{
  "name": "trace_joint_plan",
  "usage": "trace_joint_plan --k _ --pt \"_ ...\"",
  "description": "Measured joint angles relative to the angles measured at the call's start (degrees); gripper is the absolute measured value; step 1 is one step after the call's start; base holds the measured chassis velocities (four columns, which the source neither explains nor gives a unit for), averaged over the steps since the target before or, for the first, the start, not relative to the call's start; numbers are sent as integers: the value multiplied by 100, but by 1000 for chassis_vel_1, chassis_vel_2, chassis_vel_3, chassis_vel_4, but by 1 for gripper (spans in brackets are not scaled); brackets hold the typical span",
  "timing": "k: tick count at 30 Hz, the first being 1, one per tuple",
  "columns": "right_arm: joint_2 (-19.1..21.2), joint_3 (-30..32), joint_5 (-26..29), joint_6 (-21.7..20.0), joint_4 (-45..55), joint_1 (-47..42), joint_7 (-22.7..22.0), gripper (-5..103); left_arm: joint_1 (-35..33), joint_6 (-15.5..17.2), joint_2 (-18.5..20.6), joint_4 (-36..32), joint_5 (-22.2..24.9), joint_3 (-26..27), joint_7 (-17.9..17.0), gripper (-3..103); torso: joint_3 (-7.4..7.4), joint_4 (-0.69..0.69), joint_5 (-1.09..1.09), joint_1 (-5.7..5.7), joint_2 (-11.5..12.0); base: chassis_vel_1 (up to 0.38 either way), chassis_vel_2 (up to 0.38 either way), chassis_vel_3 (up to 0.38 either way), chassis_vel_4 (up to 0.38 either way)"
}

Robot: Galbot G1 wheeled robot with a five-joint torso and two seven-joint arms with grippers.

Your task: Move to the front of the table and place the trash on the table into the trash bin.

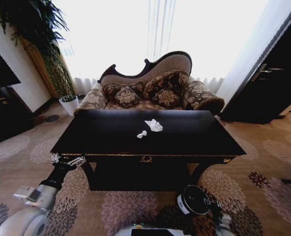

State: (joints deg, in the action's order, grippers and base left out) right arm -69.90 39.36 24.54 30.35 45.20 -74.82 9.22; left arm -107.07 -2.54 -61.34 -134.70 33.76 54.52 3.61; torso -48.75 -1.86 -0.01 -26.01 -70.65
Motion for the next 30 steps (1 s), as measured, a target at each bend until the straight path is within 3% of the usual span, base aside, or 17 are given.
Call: trace_joint_plan --k 2,8,9,14,21,30 --pt "-44 -6 19 -12 89 -57 2 74 0 0 0 0 0 0 0 100 0 0 0 0 0 0 0 0 0" --pt "-164 -24 128 -39 460 -280 21 90 0 0 0 0 0 0 0 100 0 0 0 0 0 0 0 0 0" --pt "-200 -29 161 -43 610 -369 28 99 0 0 0 0 0 0 0 100 0 0 -1 0 0 0 0 0 0" --pt "-350 -24 284 7 1143 -697 90 100 0 0 0 0 0 0 0 100 0 1 0 0 0 0 0 0 0" --pt "-601 156 296 651 2008 -1568 577 100 0 0 0 0 0 0 0 100 1 0 -1 0 -1 0 0 0 0" --pt "-1110 402 230 1077 3502 -2704 738 100 0 0 0 0 0 0 0 100 1 -1 -1 0 -1 0 0 0 0"
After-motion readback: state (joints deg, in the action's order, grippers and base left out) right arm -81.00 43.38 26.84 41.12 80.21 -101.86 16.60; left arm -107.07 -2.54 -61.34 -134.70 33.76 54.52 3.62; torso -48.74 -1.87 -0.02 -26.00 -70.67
